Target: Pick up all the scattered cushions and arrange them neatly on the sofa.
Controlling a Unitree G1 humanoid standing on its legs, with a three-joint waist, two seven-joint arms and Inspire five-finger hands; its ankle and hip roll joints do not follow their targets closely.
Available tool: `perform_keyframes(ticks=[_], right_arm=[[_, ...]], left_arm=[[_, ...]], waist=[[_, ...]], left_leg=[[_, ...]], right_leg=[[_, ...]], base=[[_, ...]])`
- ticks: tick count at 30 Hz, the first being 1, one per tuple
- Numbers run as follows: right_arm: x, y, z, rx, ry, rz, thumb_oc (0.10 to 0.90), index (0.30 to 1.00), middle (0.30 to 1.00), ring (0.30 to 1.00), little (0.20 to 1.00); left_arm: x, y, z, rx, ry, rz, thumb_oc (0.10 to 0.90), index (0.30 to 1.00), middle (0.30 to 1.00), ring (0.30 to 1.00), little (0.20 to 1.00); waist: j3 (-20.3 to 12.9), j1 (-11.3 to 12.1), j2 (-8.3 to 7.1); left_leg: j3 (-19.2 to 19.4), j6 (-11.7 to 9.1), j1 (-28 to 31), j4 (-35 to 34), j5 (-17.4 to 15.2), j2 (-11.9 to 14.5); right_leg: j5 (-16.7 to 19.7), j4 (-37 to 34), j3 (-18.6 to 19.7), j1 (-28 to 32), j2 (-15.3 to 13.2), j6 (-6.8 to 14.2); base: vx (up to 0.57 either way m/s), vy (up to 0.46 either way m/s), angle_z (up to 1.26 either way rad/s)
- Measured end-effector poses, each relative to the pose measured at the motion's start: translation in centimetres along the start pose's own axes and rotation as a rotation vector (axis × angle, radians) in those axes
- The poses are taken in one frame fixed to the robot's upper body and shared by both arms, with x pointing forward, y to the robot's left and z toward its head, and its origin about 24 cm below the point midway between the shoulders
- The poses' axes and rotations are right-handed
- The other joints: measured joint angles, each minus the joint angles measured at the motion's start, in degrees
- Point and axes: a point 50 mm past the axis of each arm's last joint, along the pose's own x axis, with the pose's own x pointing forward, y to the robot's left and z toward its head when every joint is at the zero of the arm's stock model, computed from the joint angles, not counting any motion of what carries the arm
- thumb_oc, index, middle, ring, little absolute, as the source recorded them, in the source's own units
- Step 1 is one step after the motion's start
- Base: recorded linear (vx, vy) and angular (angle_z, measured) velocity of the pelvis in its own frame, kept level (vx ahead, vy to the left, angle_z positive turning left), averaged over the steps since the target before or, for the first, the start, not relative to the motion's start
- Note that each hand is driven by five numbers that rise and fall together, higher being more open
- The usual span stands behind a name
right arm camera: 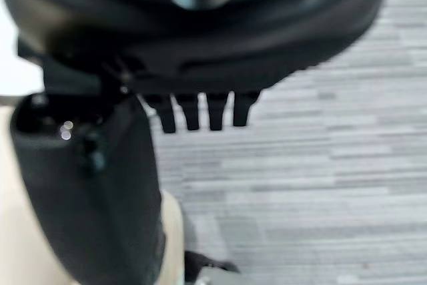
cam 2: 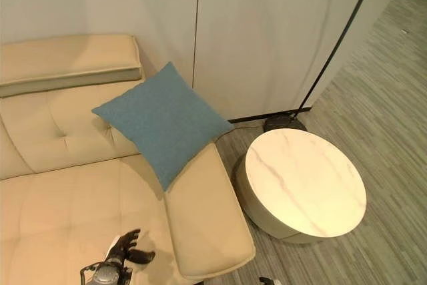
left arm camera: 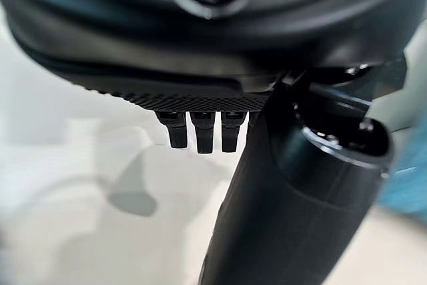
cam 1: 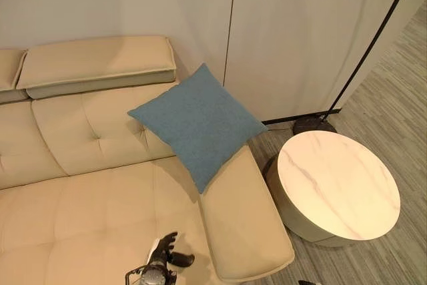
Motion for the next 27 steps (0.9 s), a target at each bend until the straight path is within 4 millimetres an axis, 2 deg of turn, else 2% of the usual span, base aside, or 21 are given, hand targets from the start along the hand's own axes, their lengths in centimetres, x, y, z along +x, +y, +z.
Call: perform_keyframes(ticks=[3,6,11,18,19,27], right_arm=[[0.0,0.0,0.2,0.006,-0.009,-0.008,0.8,0.9,0.9,0.9,0.9],[-0.1,0.0,-0.3,0.01,0.006,-0.017,0.8,0.9,0.9,0.9,0.9],[-0.1,0.0,-0.5,0.018,0.017,-0.042,0.8,0.9,0.9,0.9,0.9],[0.1,-0.4,0.5,0.024,0.007,-0.093,0.8,0.9,0.9,0.9,0.9],[0.2,-0.5,0.9,0.025,-0.003,-0.102,0.8,0.9,0.9,0.9,0.9],[0.3,-0.7,2.1,0.008,-0.033,-0.13,0.8,0.9,0.9,0.9,0.9]], left_arm=[[0.1,-0.1,1.8,-0.043,-0.079,0.014,0.8,0.9,0.9,0.9,0.9],[0.0,0.0,2.5,-0.102,-0.11,0.035,0.8,0.9,0.9,0.9,0.9],[0.0,0.8,4.4,-0.257,-0.166,0.123,0.8,0.9,0.9,0.9,0.9],[0.6,1.2,6.9,-0.317,-0.219,0.221,0.8,0.9,0.9,0.9,0.9],[0.9,1.3,8.4,-0.345,-0.25,0.24,0.8,0.9,0.9,0.9,0.9],[1.7,1.4,15.8,-0.514,-0.416,0.242,0.8,0.9,0.9,0.9,0.9]], waist=[[-0.7,-0.15,1.07],[-1.38,-0.19,2.14],[-1.04,-0.44,2.27],[-0.79,-2.09,2.91],[-0.66,-2.18,3.11],[-0.55,-4.88,3.84]], left_leg=[[0.01,-0.3,-0.29,-0.76,0.16,0.1],[0.0,-0.32,-0.84,-0.75,0.18,0.0],[0.1,-0.86,-1.93,-0.7,0.63,0.02],[1.49,-0.72,-5.21,-0.82,0.87,-0.24],[2.29,-0.53,-6.52,-0.82,1.03,-0.39],[4.1,-0.2,-11.66,-0.76,1.53,-1.08]], right_leg=[[-0.07,0.04,-0.04,-0.18,0.03,0.1],[-0.03,0.05,-0.1,-0.73,-0.06,0.15],[0.43,0.05,-0.23,-2.23,-0.09,0.16],[1.27,0.06,0.71,-6.08,-0.34,0.53],[1.71,0.06,1.73,-7.72,-0.4,0.66],[3.15,0.09,3.05,-13.3,-1.0,1.15]], base=[[-0.03,-0.059,0.03],[-0.05,-0.049,0.01],[-0.03,-0.024,-0.01],[-0.05,-0.006,-0.1],[-0.05,0.006,-0.25],[-0.04,-0.007,-0.12]])
